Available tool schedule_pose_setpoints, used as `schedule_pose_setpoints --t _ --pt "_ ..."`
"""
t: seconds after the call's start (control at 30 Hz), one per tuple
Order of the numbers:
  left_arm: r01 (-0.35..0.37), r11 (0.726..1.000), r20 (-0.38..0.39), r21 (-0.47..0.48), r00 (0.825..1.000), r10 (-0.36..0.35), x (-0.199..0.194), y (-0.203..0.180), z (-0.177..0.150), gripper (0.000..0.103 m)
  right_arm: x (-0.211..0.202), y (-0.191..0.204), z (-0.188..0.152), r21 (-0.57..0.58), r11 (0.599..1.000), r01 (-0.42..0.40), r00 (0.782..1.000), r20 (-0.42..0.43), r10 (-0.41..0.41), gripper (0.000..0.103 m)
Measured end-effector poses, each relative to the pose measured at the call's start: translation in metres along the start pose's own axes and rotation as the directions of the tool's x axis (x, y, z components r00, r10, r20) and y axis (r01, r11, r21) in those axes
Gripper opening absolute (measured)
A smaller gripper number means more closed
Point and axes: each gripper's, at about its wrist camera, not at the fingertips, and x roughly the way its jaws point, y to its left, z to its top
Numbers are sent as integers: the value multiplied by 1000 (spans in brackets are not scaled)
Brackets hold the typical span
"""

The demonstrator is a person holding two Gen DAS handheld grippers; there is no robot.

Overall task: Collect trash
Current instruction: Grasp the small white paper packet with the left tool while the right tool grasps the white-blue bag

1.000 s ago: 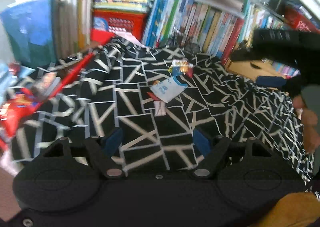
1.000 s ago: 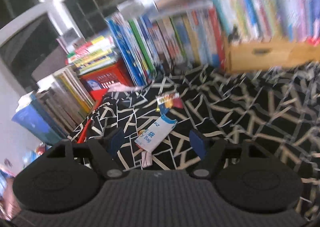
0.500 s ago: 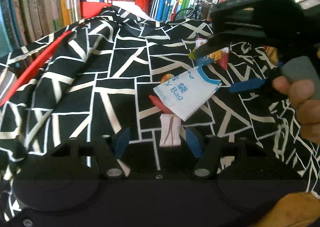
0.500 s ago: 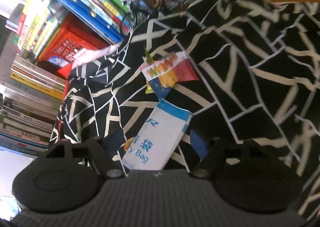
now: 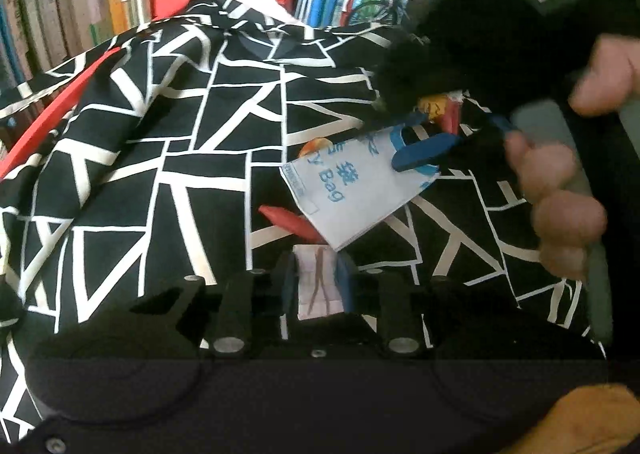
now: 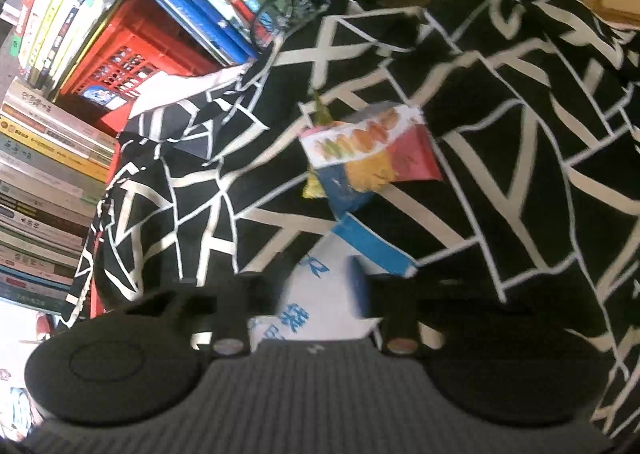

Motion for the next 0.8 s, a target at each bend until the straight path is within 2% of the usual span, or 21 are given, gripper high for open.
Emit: schedule_pose_setpoints --t 0.1,0.2,0.27,0.3,0.33,0.37,0.4,0.47,0.53,0.6,0.67,0.8 --pt "-15 1000 8 -3 1000 15 -5 2 0 21 -7 -10 -3 26 1000 7 1000 18 -8 14" --pt "-27 1000 12 -3 1000 27 -11 3 -2 21 -18 -17 -6 31 999 11 999 38 -12 13" --pt "-36 999 19 -3 999 36 -15 4 -3 21 -25 -22 -6 57 998 11 999 31 -12 21" --pt "-41 999 23 -2 999 41 -17 5 -3 21 -26 -25 -6 87 996 17 1000 10 -18 45" --pt "-45 999 27 -1 999 45 -18 6 -3 21 -24 -26 -6 117 993 13 1000 -14 -11 63" --pt "-49 999 30 1 998 49 -20 7 -3 21 -20 -29 -5 167 986 1 999 -39 6 73" --pt "-54 999 34 1 998 54 -21 7 -4 21 -16 -30 -4 215 977 -3 998 -61 16 78" --pt "-64 998 42 0 997 64 -23 9 -4 21 -5 -24 -5 270 963 11 996 -92 14 81" --pt "-72 997 46 -7 996 72 -24 13 -3 21 2 -13 -5 276 960 45 995 -101 -18 88" --pt "-91 996 51 -16 995 91 -26 18 -3 21 6 3 -5 243 965 95 993 -97 -74 89" --pt "-114 993 51 -34 992 116 -27 27 -4 21 10 12 -6 231 962 147 988 -86 -130 86" --pt "-146 987 50 -73 988 149 -31 44 -6 21 11 24 -7 223 949 221 975 -78 -208 66"
